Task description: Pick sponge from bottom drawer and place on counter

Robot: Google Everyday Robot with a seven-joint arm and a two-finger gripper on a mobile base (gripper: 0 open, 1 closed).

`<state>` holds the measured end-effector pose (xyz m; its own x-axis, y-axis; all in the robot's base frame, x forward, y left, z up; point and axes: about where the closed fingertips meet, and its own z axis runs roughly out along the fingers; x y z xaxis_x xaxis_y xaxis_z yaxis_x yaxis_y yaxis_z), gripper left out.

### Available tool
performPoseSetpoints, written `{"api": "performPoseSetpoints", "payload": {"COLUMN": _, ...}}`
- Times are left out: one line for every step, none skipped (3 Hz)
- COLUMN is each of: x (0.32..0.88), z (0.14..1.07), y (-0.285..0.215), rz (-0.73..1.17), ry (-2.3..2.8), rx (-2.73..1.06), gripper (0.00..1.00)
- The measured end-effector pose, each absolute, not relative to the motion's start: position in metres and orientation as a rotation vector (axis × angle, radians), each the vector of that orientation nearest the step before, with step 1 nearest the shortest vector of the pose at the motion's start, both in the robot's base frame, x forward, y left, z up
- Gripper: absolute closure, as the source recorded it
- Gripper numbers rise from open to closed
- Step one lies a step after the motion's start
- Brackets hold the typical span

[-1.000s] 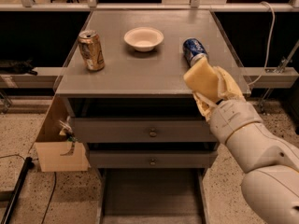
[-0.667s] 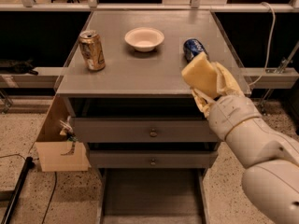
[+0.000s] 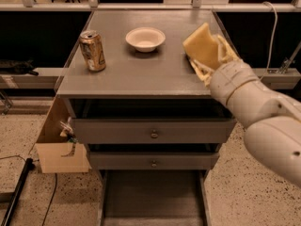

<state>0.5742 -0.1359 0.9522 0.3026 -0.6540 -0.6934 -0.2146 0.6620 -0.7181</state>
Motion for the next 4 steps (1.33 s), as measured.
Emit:
{"api": "performPoseSetpoints", "payload": {"x": 0.612, "z": 0.961, "y": -0.14, "rz": -0.25, "ry": 1.321, "rx": -0.788, "gripper": 1.0}}
{"api": "performPoseSetpoints", "payload": {"x": 0.616, "z": 0.969, "y": -0.14, "rz": -0.247, "ry": 1.32, "rx": -0.783, "gripper": 1.0}}
{"api": "performPoseSetpoints", "payload": {"x": 0.609, "z": 0.963, "y": -0.13, "rz": -0.218, "ry": 1.323, "rx": -0.795, "gripper": 1.0}}
{"api": "performPoseSetpoints", "payload": {"x": 0.607, "z": 0.953, "y": -0.108, "rz": -0.155, "ry": 1.34, "rx": -0.812, "gripper": 1.0}}
